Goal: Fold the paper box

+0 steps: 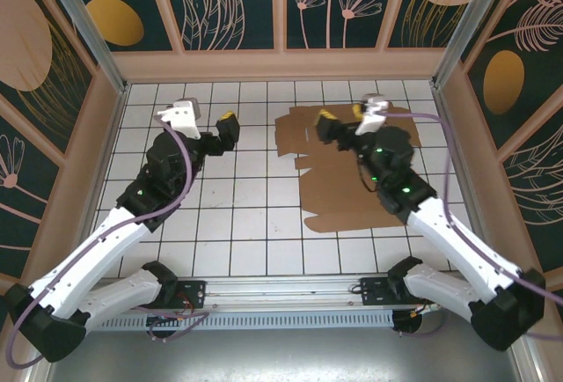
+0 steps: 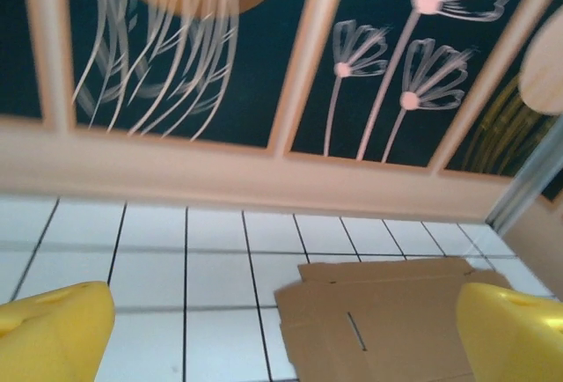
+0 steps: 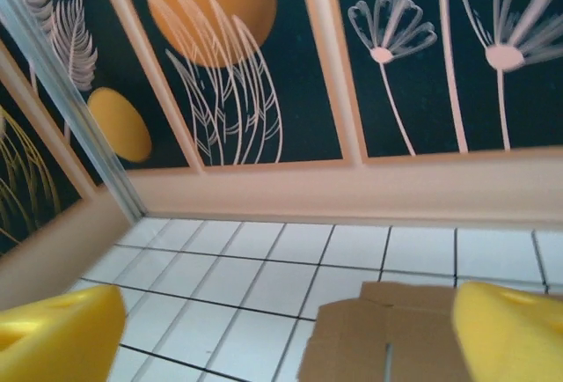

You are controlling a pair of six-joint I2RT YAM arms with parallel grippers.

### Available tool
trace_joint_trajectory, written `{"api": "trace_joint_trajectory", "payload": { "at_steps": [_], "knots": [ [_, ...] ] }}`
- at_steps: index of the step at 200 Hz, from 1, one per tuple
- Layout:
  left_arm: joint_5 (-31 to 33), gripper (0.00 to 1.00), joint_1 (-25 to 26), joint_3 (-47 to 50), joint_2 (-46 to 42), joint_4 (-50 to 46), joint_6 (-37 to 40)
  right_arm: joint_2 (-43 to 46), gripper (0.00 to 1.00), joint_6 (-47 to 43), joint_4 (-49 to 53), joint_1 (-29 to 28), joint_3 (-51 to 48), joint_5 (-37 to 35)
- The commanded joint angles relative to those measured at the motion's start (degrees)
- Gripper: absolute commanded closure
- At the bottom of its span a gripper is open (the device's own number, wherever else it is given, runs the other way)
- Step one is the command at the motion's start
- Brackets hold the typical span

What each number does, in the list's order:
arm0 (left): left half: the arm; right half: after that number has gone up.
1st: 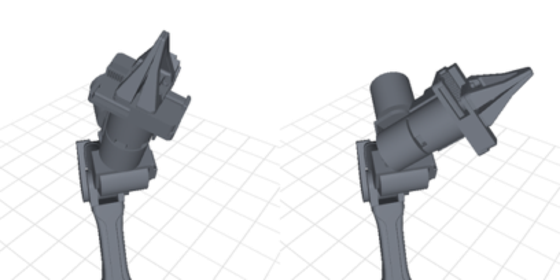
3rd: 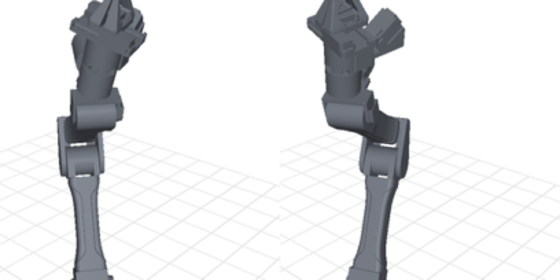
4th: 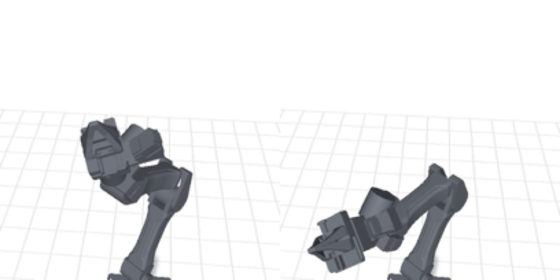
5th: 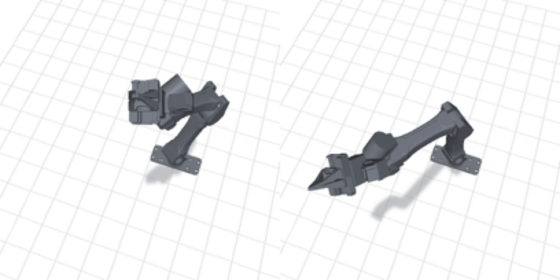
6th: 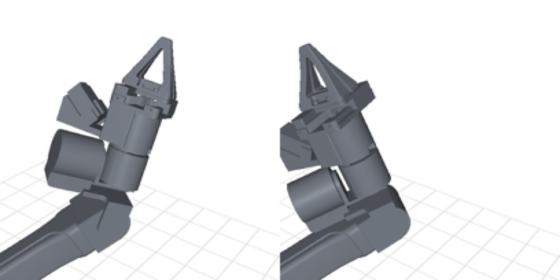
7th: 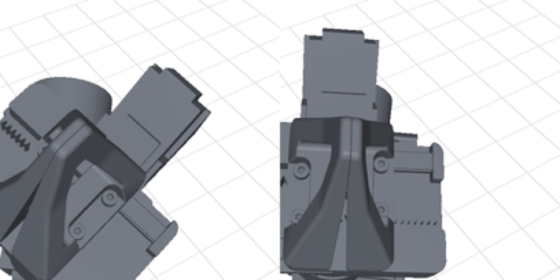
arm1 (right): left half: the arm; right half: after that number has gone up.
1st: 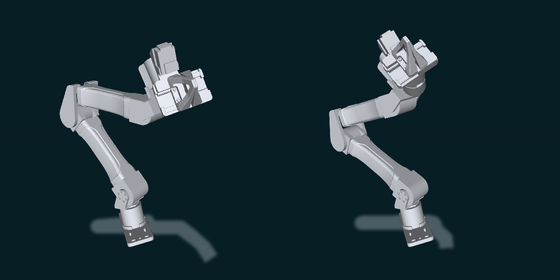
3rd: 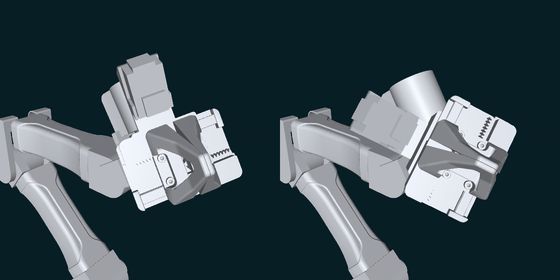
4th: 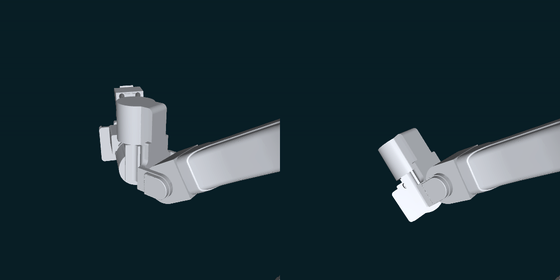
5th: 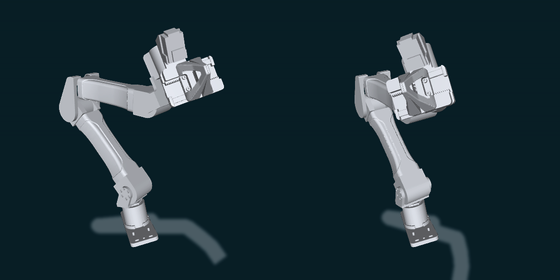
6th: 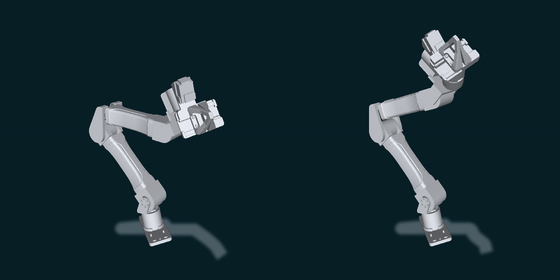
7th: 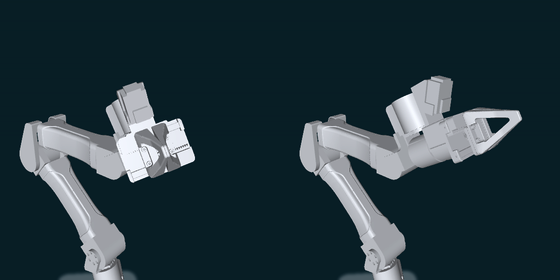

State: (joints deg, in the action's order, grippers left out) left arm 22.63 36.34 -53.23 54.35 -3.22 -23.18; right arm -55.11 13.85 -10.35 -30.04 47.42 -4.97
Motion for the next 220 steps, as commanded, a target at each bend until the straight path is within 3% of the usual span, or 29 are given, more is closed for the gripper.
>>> {"api": "trace_joint_trajectory", "payload": {
  "at_steps": [1,10,33,47,64,75,87,110,154,193,220],
  "knots": [
    [-2.1,0.01,-0.2,4.0,-1.7,-12.9,-12.1,-0.1,0.11,13.5,14.8,7.8,-0.8,9.4],
    [-6.0,0.02,-0.2,5.0,-1.4,-12.7,-13.6,-3.1,0.11,12.7,20.2,7.5,0.8,8.0],
    [-10.8,0.27,-0.1,7.1,2.8,-14.1,-15.8,-8.1,0.06,14.0,23.9,1.8,-2.1,0.4],
    [-15.4,0.54,-0.1,10.5,4.3,-10.0,-16.0,-12.0,0.11,12.7,24.9,0.4,-3.8,-1.3],
    [-18.7,0.84,-0.1,14.2,5.4,-5.9,-17.3,-17.9,0.27,13.2,24.7,1.0,-5.3,-3.5],
    [-20.0,1.00,0.0,15.0,6.5,-5.6,-17.3,-21.8,0.52,13.4,23.5,2.2,-6.0,-1.7],
    [-20.6,1.00,-0.1,15.0,7.3,-6.4,-16.8,-25.6,0.70,14.0,23.1,2.5,-6.3,-2.3],
    [-19.7,1.00,-0.1,15.9,5.6,-7.8,-16.7,-31.7,0.90,13.7,23.7,2.1,-5.3,-4.5],
    [-20.4,0.92,-0.1,17.7,3.5,-7.2,-17.5,-41.2,0.91,12.7,23.3,-2.7,-2.7,-1.5],
    [-22.2,0.96,-0.1,15.6,6.1,-6.1,-18.8,-50.0,0.93,12.8,21.9,-10.0,3.6,3.9],
    [-22.8,0.99,-0.1,14.4,8.3,-3.9,-20.4,-56.8,0.93,13.0,20.6,-15.7,11.3,11.5]
  ]
}}
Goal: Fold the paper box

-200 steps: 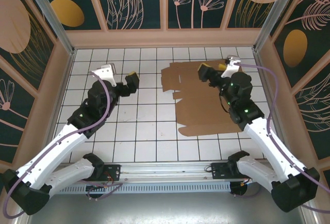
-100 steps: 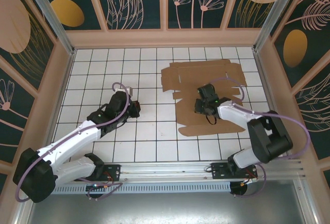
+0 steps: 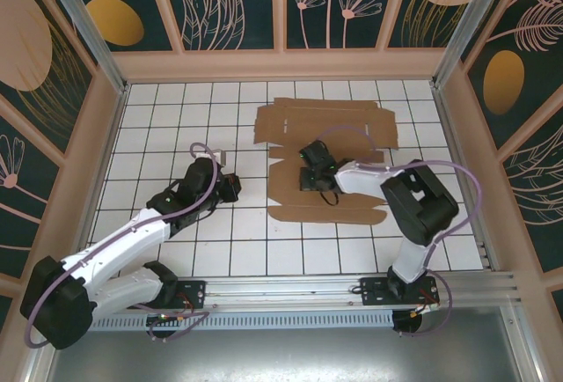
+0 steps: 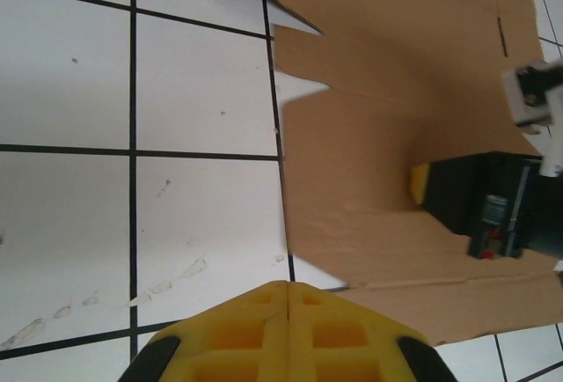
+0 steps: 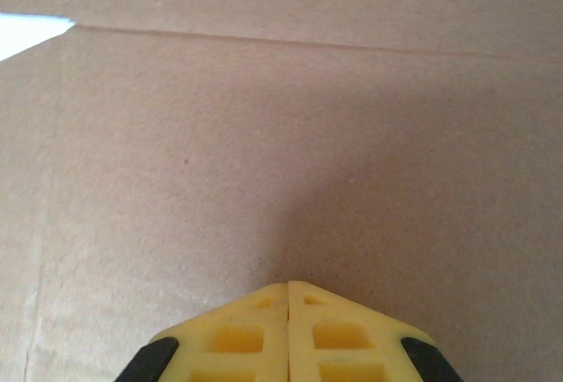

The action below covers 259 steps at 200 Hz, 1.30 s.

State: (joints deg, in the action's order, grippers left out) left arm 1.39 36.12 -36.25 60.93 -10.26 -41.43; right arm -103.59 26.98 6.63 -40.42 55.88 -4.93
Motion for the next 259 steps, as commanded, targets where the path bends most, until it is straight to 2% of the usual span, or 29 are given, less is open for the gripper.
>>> {"api": "trace_joint_trajectory", "payload": {
  "at_steps": [1,24,44,54,74,88,113,137,149,177,210,259],
  "knots": [
    [-1.6,0.99,0.1,-2.7,1.8,3.2,-2.1,-8.5,0.94,-0.1,3.6,-5.5,3.2,11.7],
    [-3.1,1.00,0.0,-4.8,5.1,4.2,-2.9,-10.5,0.92,2.5,0.4,-8.5,8.7,18.3],
    [-4.4,1.00,0.1,-6.7,7.7,4.7,-2.9,-2.5,0.85,5.9,-11.6,-8.3,3.4,23.1],
    [-5.2,1.00,0.1,-7.1,9.1,5.4,-2.5,2.3,0.77,7.1,-14.2,-7.4,0.6,21.7],
    [-8.4,1.00,0.2,-7.9,14.5,7.3,-2.9,8.8,0.72,6.8,-12.7,-3.5,-2.8,20.1],
    [-9.1,1.00,1.3,-9.3,19.5,8.5,-3.1,13.7,0.64,5.8,-11.9,-0.4,-7.1,17.2],
    [-9.0,1.00,4.3,-12.9,27.7,8.6,-2.6,19.9,0.59,3.9,-7.2,5.8,-13.0,12.4],
    [-10.2,1.00,4.7,-13.2,33.3,10.4,-3.7,24.0,0.57,1.6,-3.9,8.6,-17.1,7.9],
    [-10.3,1.00,4.7,-13.4,35.5,10.4,-3.7,26.0,0.51,1.5,-3.8,8.8,-19.4,7.9],
    [-10.3,1.00,4.6,-12.4,39.3,11.3,-4.4,28.7,0.35,2.1,-6.5,14.2,-23.8,13.8],
    [-9.6,1.00,3.5,-8.5,39.5,12.1,-5.7,28.7,0.33,2.5,-9.1,16.0,-24.7,18.3],
    [-8.8,1.00,-1.3,-0.9,35.5,14.3,-7.1,24.7,0.34,1.7,-10.8,16.0,-21.5,23.8]
  ]
}}
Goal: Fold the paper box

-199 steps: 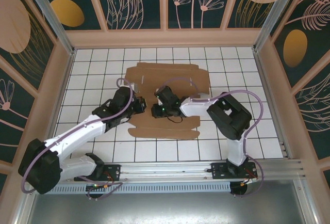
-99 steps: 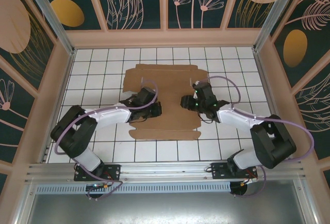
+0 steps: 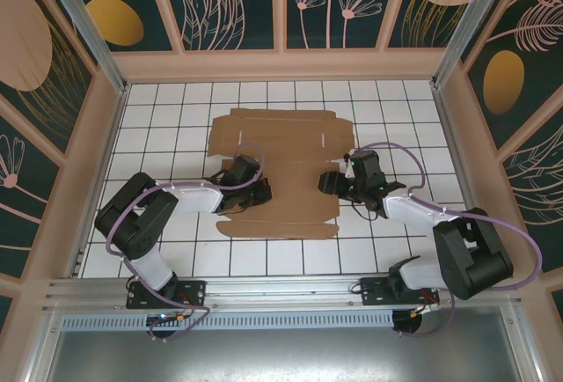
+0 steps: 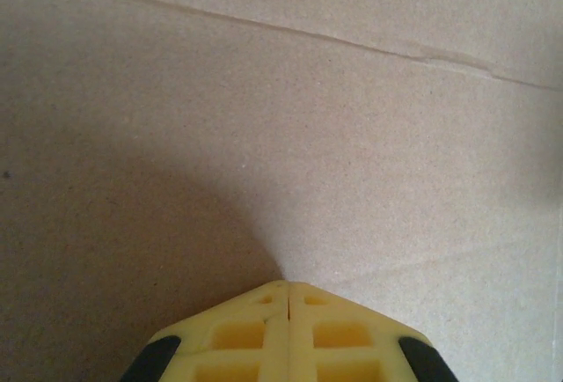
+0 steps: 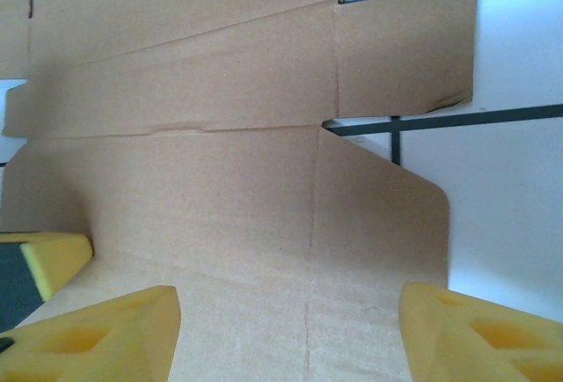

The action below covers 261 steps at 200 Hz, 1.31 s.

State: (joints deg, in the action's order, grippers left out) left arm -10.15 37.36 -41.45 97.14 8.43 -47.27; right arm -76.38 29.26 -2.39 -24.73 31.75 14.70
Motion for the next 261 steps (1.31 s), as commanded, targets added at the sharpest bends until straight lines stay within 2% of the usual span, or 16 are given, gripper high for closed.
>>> {"api": "trace_joint_trajectory", "payload": {
  "at_steps": [1,25,47,77,96,100,104,110,139,153,170,182,200,228,261],
  "knots": [
    [2.7,1.00,-2.6,4.4,-0.8,-4.4,-1.3,-2.6,0.34,-0.6,-1.8,0.3,2.7,4.2],
    [3.9,1.00,-3.5,5.8,-2.7,-5.0,-1.0,-2.1,0.35,0.0,-4.5,0.0,2.1,6.1],
    [3.4,1.00,-3.6,5.4,-6.0,-5.5,-0.2,-0.7,0.35,0.4,-3.8,0.0,1.9,4.7],
    [5.0,1.00,-3.6,1.0,-11.9,-9.8,4.0,2.6,0.33,1.6,-0.7,0.4,1.3,0.9],
    [7.5,1.00,-3.6,-2.3,-12.6,-13.5,6.7,5.4,0.30,4.5,-2.0,2.4,-1.1,1.7],
    [7.7,1.00,-3.7,-2.8,-12.4,-13.9,7.0,6.1,0.29,5.6,-2.8,3.1,-1.9,2.4],
    [7.9,1.00,-3.7,-3.1,-12.1,-14.2,7.2,6.9,0.21,6.7,-3.6,4.1,-2.7,3.4],
    [7.7,1.00,-3.7,-3.3,-11.5,-14.1,7.2,7.8,0.16,8.4,-4.9,5.3,-3.9,5.0],
    [5.0,1.00,-4.1,-1.6,-7.3,-10.9,5.0,12.5,0.13,13.2,-8.3,10.0,-8.4,7.7],
    [4.9,1.00,-4.4,-1.1,-5.4,-9.9,4.5,12.9,0.07,14.6,-11.6,12.0,-10.6,10.1],
    [4.5,1.00,-5.2,-0.6,-3.8,-9.2,4.0,9.1,0.06,18.9,-20.9,14.1,-12.5,17.0],
    [4.1,1.00,-5.9,-0.2,-3.2,-8.4,3.5,4.6,0.06,21.5,-25.1,13.8,-11.6,19.3],
    [3.6,1.00,-6.2,0.0,-2.5,-7.7,3.0,-1.0,0.09,26.4,-33.2,12.8,-11.5,19.8],
    [2.9,1.00,-6.2,1.4,-1.7,-6.0,2.4,-8.9,0.17,29.0,-39.6,11.8,-8.2,18.8],
    [1.4,1.00,-6.2,2.7,-0.2,-4.7,2.3,-18.4,0.19,34.1,-49.6,11.2,-5.7,16.7]
  ]
}}
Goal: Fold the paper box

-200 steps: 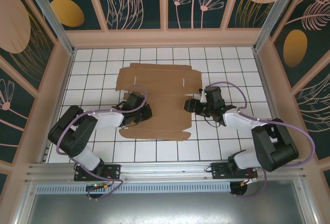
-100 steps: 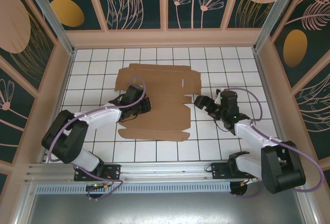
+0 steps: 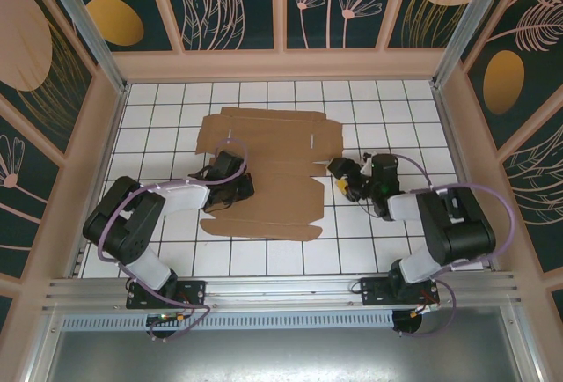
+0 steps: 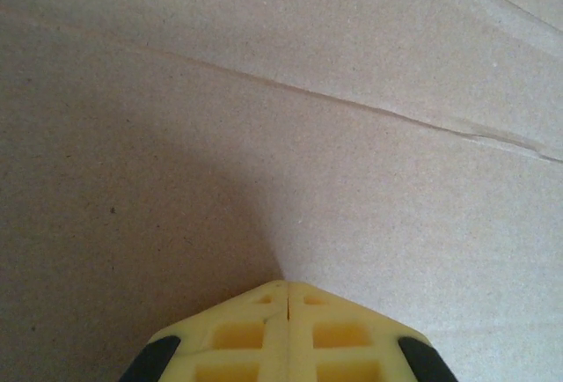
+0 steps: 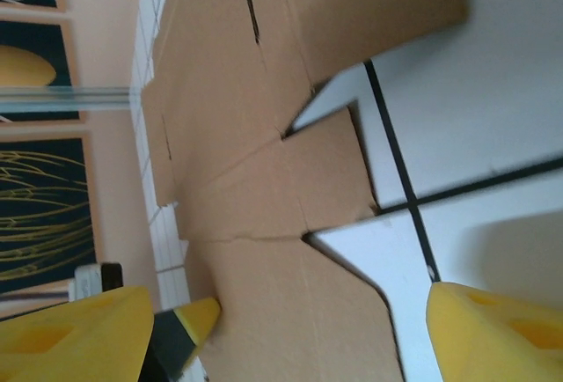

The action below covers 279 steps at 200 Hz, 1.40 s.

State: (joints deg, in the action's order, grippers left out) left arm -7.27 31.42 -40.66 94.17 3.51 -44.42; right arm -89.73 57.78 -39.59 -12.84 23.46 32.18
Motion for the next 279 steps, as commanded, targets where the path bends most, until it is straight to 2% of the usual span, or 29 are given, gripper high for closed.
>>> {"api": "trace_joint_trajectory", "payload": {
  "at_steps": [1,33,59,120,142,193,279],
  "knots": [
    [-1.5,1.00,-0.3,1.9,2.7,0.2,-0.5,-5.8,0.19,5.9,-13.1,-0.7,2.6,-1.0],
    [-1.5,1.00,-0.2,2.5,2.6,-0.1,0.4,-17.7,0.23,14.1,-26.0,-1.7,5.4,-1.4],
    [-2.0,1.00,-0.3,3.1,2.6,0.8,0.6,-24.4,0.23,17.7,-31.5,-2.3,8.8,-3.1],
    [-3.3,1.00,-0.2,3.7,3.0,1.9,0.6,-26.2,0.25,16.3,-28.1,-2.5,13.9,-10.8],
    [-3.5,1.00,-0.2,3.8,3.1,2.3,0.3,-27.3,0.27,17.1,-30.7,-2.4,12.7,-13.3],
    [-3.5,1.00,-0.3,3.9,2.8,1.9,0.5,-29.9,0.40,14.9,-35.5,-1.3,11.5,-13.4],
    [-4.8,1.00,-0.2,3.5,2.5,2.7,0.0,-30.3,0.79,7.6,-35.8,-0.3,12.1,-11.1]
  ]
}}
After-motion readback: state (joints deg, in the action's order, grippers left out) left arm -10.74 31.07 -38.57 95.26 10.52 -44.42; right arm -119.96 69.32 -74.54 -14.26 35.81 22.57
